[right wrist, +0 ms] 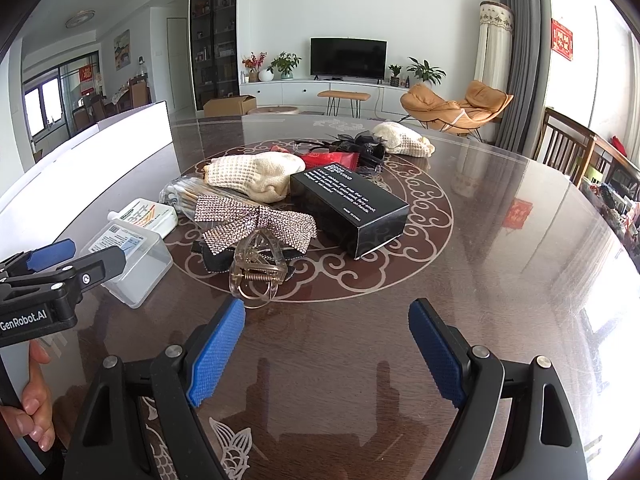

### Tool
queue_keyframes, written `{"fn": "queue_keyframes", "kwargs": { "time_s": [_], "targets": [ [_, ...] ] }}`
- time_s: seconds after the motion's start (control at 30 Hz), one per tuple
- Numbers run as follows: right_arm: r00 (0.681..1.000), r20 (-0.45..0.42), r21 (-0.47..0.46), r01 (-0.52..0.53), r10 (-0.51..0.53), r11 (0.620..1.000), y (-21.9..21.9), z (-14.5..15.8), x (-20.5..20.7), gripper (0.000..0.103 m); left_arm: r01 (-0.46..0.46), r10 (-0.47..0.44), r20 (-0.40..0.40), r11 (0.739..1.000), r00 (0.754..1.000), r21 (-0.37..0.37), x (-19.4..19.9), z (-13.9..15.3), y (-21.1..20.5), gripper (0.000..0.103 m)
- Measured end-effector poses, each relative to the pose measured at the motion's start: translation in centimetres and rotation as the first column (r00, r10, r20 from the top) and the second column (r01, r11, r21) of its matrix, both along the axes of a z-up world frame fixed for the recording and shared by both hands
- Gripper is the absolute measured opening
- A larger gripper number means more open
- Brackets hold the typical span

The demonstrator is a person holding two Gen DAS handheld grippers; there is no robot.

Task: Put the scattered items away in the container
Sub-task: 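Grasp the clear plastic box with the left tool while the right tool grasps the rhinestone bow clip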

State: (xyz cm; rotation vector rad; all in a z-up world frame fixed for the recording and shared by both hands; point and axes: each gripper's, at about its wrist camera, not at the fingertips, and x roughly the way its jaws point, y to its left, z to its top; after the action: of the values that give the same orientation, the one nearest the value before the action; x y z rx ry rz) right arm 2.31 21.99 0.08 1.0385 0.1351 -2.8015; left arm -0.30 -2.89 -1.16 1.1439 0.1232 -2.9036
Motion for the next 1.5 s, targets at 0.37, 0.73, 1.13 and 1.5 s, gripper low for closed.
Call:
{"fn": "queue_keyframes", "kwargs": {
  "time_s": [0.37,0.73,1.13,1.5],
  "targets": [
    [1.0,0.031,-0.103,0.002,0.001,0.995,1.4,-0.3,-0.5,0.085,0.026,-0.039,0.11,0.993,0.993,0.114,-0.3,-1.0,-3.2,0.103],
    [0.999,0.033,-0.168,-0.003,0.009,0.986,2.2,-0.2,-0.5,0.085,-0.125,0.139,0.23,0.989,0.963,-0.073,-3.8,-2.7,0.7,0.103],
    [0.996,0.08,-0.175,-0.032,0.047,0.984,1.9,-0.8,-1.3,0.085,-0.232,0.217,0.21,0.971,0.953,0.049,-1.4,-0.3,-5.4,0.103],
    [0.997,0.066,-0.21,-0.036,0.051,0.977,2.2,-0.7,-1.2,0.085,-0.316,0.318,0.266,0.947,0.91,-0.05,-4.7,-3.7,-7.4,0.103]
  ]
}}
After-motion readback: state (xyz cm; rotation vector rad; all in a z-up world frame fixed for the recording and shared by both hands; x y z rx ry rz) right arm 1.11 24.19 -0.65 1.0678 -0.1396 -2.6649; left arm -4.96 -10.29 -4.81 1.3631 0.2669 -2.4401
